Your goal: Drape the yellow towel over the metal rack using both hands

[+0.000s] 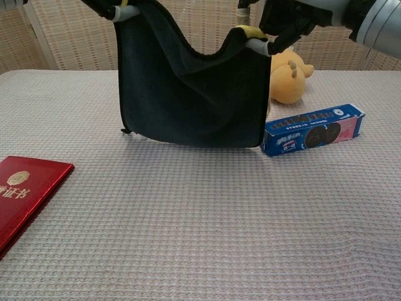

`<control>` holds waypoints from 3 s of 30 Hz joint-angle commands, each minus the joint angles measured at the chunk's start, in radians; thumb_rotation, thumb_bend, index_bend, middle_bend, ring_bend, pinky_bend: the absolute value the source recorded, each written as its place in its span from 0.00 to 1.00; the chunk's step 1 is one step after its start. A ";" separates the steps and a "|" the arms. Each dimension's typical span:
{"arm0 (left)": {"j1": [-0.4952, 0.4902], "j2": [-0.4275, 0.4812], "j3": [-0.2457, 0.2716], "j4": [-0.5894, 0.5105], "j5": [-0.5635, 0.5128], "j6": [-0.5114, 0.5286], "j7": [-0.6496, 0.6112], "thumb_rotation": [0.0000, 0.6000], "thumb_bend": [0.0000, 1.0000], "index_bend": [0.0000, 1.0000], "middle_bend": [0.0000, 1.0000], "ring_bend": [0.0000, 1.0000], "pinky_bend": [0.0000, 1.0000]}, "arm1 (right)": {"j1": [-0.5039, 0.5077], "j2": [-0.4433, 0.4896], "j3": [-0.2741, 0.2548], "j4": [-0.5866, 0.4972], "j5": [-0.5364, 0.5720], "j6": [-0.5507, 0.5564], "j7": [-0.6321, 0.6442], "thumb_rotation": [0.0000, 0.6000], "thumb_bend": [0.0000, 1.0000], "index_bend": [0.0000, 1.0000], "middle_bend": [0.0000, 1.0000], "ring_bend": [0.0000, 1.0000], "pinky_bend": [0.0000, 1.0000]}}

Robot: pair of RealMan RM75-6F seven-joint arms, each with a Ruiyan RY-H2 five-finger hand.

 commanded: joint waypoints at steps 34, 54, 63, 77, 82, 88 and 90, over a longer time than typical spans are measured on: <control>-0.283 -0.117 -0.014 0.384 -0.473 -0.209 0.243 1.00 0.45 0.59 0.81 0.76 0.99 | 0.206 -0.137 0.054 0.376 0.144 -0.128 -0.038 1.00 0.47 0.52 1.00 1.00 1.00; -0.419 -0.229 0.006 0.619 -0.700 -0.269 0.414 1.00 0.44 0.50 0.78 0.73 0.98 | 0.291 -0.232 0.072 0.574 0.256 -0.227 -0.083 1.00 0.40 0.25 1.00 1.00 1.00; -0.441 -0.227 0.044 0.614 -0.944 -0.274 0.579 1.00 0.18 0.00 0.33 0.44 0.88 | 0.297 -0.236 0.071 0.572 0.274 -0.222 -0.084 1.00 0.21 0.00 1.00 1.00 1.00; -0.312 -0.085 0.050 0.300 -0.937 -0.161 0.462 1.00 0.12 0.00 0.00 0.03 0.37 | 0.167 -0.063 0.016 0.347 0.244 -0.136 -0.065 1.00 0.21 0.00 0.98 1.00 1.00; -0.206 -0.026 0.079 0.181 -0.823 -0.098 0.356 1.00 0.12 0.00 0.00 0.05 0.37 | 0.092 0.068 -0.033 0.190 0.221 -0.116 -0.081 1.00 0.23 0.09 0.92 0.99 1.00; -0.055 0.031 0.126 0.069 -0.650 0.040 0.224 1.00 0.12 0.00 0.00 0.05 0.37 | -0.016 0.238 -0.097 -0.001 0.201 -0.074 -0.103 1.00 0.26 0.17 0.81 0.87 0.99; -0.003 0.047 0.148 0.043 -0.596 0.083 0.183 1.00 0.12 0.00 0.01 0.05 0.37 | -0.055 0.294 -0.123 -0.057 0.180 -0.064 -0.074 1.00 0.27 0.18 0.74 0.78 0.94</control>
